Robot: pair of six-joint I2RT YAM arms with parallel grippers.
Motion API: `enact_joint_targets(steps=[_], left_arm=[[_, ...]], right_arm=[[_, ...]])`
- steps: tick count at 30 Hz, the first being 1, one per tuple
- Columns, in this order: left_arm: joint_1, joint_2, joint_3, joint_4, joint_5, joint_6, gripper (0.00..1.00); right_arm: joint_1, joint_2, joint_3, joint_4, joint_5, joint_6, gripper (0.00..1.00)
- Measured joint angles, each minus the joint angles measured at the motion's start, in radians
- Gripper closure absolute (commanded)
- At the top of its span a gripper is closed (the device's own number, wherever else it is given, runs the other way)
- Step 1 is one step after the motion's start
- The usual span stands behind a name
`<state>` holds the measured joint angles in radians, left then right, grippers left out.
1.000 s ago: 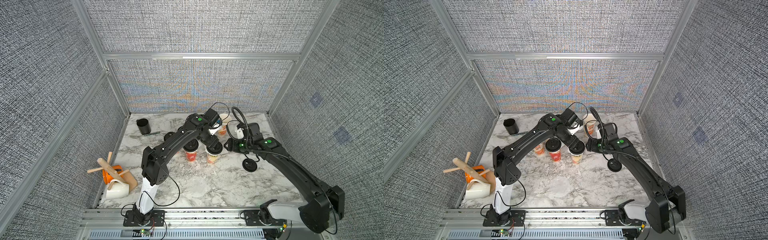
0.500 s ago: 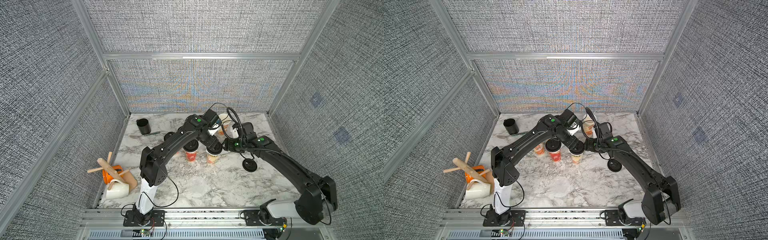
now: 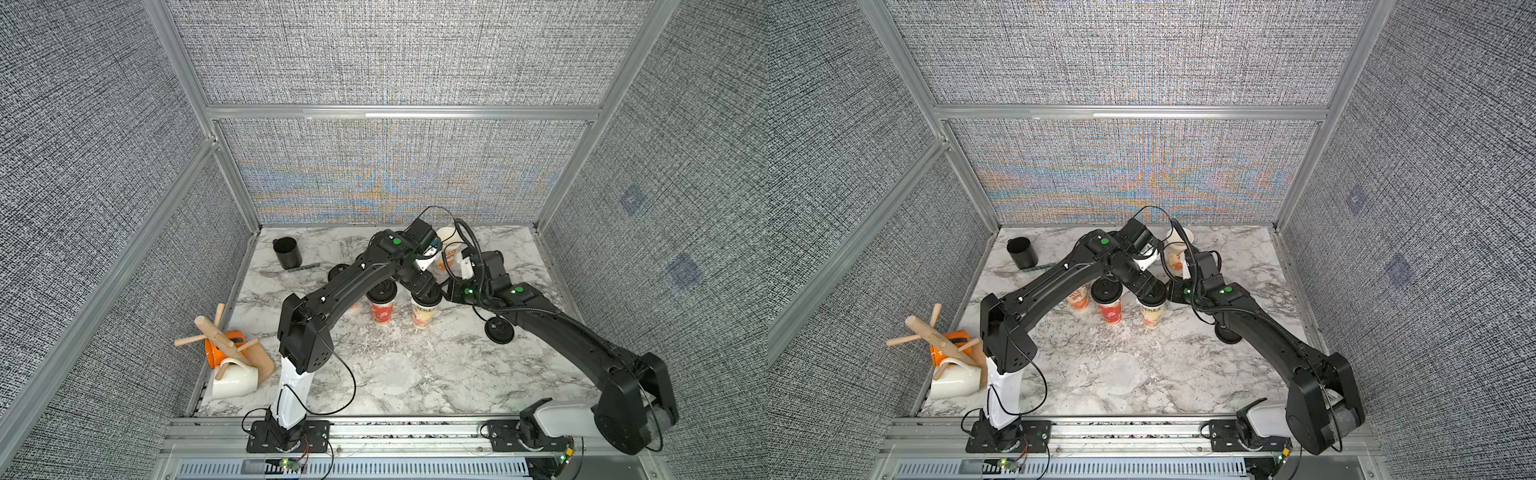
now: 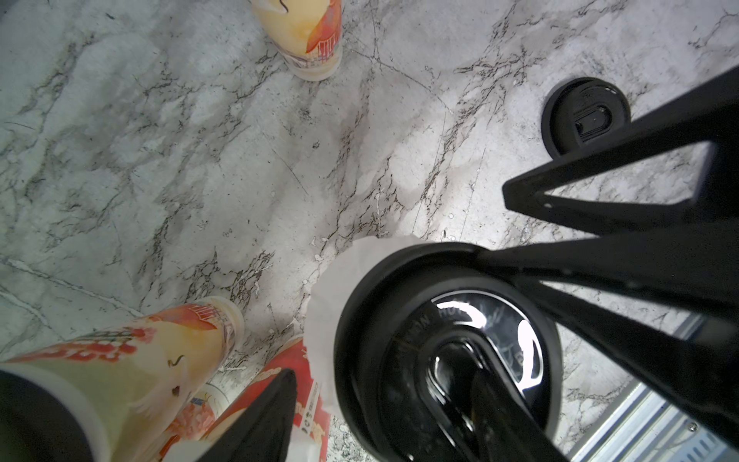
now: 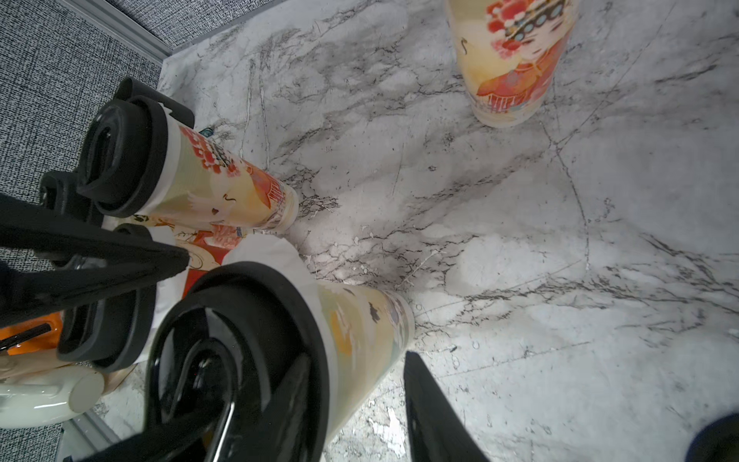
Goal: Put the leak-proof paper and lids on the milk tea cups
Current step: Secure the cup lid on the cup.
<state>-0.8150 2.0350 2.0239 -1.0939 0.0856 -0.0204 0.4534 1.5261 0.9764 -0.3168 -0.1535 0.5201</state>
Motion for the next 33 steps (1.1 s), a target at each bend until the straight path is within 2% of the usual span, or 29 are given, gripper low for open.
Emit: enact_joint_targets(steps=[6, 11, 14, 22, 33], left_arm=[[0.0, -0.011, -0.022, 0.02, 0.0, -0.003, 0.3], [-0.002, -0.015, -0.035, 0.045, 0.014, -0.005, 0.3], [-0.002, -0.014, -0.037, 0.05, 0.012, -0.006, 0.3], [-0.001, -0.007, -0.027, 0.049, 0.008, -0.006, 0.3], [0.0, 0.013, 0.007, 0.02, 0.014, -0.005, 0.31]], right_arm=[[0.008, -0.008, 0.027, -0.031, 0.027, -0.003, 0.6], [0.003, -0.033, 0.124, -0.222, 0.063, -0.004, 0.6], [-0.004, -0.051, 0.182, -0.271, 0.076, -0.008, 0.6], [-0.003, -0.043, 0.215, -0.276, 0.032, -0.018, 0.6], [0.035, 0.068, 0.238, -0.237, -0.018, 0.002, 0.58]])
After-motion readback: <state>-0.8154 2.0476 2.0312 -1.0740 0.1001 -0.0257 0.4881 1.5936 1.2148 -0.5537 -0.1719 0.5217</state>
